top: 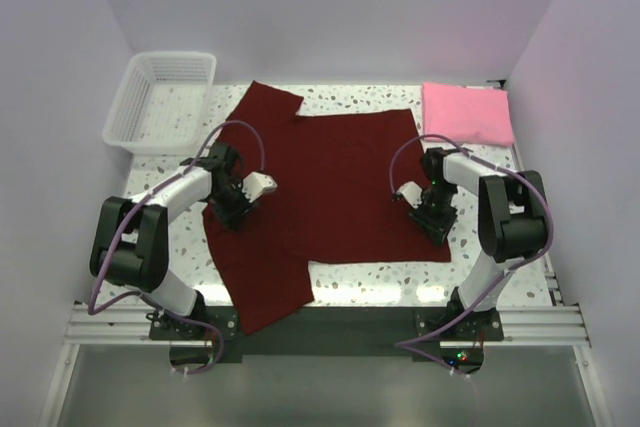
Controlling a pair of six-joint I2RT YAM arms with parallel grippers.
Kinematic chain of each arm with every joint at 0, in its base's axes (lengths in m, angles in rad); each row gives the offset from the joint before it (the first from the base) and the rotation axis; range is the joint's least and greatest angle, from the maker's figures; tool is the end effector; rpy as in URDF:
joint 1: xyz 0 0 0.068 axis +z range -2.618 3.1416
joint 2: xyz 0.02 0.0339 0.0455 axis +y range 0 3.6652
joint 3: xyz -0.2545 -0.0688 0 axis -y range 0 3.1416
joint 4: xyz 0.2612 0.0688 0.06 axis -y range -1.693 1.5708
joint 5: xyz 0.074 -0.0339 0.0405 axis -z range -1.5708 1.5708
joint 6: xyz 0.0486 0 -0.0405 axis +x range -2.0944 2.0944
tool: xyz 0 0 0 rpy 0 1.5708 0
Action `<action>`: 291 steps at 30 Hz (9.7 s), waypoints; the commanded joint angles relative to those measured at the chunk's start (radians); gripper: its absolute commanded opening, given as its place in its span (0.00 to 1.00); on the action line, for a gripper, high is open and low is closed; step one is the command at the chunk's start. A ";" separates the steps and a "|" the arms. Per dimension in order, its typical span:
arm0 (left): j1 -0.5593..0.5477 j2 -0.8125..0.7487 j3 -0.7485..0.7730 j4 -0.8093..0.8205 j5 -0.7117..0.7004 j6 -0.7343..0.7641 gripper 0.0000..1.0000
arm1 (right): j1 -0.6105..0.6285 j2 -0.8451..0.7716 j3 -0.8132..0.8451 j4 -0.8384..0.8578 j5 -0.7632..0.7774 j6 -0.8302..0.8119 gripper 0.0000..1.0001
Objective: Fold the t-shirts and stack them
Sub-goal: Flatten the tshirt out, then fold the tshirt
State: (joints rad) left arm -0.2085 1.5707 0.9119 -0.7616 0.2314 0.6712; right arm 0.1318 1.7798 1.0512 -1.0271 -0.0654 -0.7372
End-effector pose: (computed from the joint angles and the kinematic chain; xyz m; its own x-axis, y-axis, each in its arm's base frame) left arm 0.2730 -0.0692 0.1356 -0.6113 0.7481 -0.2583 0.7857 0.6128 -0.0844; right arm 0.2822 0.0406 0.1129 -0.6413 -0.7617 0.0929 -0.7433 0.6467 0.1711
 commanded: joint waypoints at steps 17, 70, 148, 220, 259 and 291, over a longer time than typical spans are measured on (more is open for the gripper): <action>0.015 -0.041 -0.151 0.024 -0.012 0.033 0.32 | 0.006 -0.180 -0.211 -0.024 0.068 -0.054 0.36; 0.024 0.314 0.703 0.370 0.175 -0.321 0.52 | -0.066 0.675 1.155 0.464 0.125 0.452 0.31; 0.161 1.023 1.283 0.378 0.034 -0.501 0.45 | -0.100 0.764 1.176 0.225 -0.037 0.568 0.00; 0.166 0.562 0.878 0.550 0.190 -0.417 0.00 | -0.127 0.475 1.001 0.455 -0.140 0.572 0.00; 0.172 -0.126 0.188 0.415 0.278 -0.193 0.00 | -0.251 0.185 0.655 0.295 -0.352 0.300 0.00; 0.172 -0.070 0.028 0.398 0.143 -0.111 0.00 | -0.261 0.205 0.524 0.276 -0.292 0.199 0.00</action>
State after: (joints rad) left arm -0.0460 1.5238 0.8673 -0.3660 0.3847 0.5217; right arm -0.1192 2.0197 1.5032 -0.7429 -0.3786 -0.5083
